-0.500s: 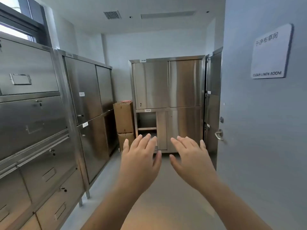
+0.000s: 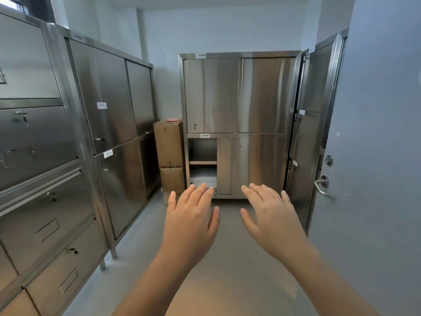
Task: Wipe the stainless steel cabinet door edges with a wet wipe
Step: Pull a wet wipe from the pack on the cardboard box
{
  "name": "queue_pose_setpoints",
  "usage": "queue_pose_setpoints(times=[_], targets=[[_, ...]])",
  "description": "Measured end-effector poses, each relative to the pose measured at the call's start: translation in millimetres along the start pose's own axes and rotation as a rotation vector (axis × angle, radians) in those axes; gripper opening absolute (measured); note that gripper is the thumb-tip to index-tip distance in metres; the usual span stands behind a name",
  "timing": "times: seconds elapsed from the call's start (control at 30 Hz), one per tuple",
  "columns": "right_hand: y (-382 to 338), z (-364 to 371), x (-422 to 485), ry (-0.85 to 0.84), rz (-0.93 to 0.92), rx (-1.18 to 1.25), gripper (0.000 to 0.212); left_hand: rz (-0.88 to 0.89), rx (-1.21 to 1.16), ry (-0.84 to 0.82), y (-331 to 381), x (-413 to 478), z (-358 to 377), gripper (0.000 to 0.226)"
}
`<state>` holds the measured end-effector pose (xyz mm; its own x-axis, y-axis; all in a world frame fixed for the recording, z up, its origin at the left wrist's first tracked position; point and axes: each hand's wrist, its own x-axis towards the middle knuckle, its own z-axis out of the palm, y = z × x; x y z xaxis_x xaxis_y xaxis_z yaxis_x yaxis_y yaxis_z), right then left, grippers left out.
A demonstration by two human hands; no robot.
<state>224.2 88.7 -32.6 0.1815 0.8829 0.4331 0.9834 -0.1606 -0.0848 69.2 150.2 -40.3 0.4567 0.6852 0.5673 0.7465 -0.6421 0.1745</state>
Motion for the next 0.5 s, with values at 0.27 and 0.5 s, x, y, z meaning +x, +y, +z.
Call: queue_pose_setpoints(times=[0.27, 0.5], targets=[[-48, 83, 117, -0.026, -0.069, -0.009, 0.052, -0.011, -0.024, 0.068, -105, 75, 52, 0.041], [-113, 147, 255, -0.048, -0.124, 0.019, 0.052, -0.069, -0.03, 0.11, -232, 166, 83, 0.038]])
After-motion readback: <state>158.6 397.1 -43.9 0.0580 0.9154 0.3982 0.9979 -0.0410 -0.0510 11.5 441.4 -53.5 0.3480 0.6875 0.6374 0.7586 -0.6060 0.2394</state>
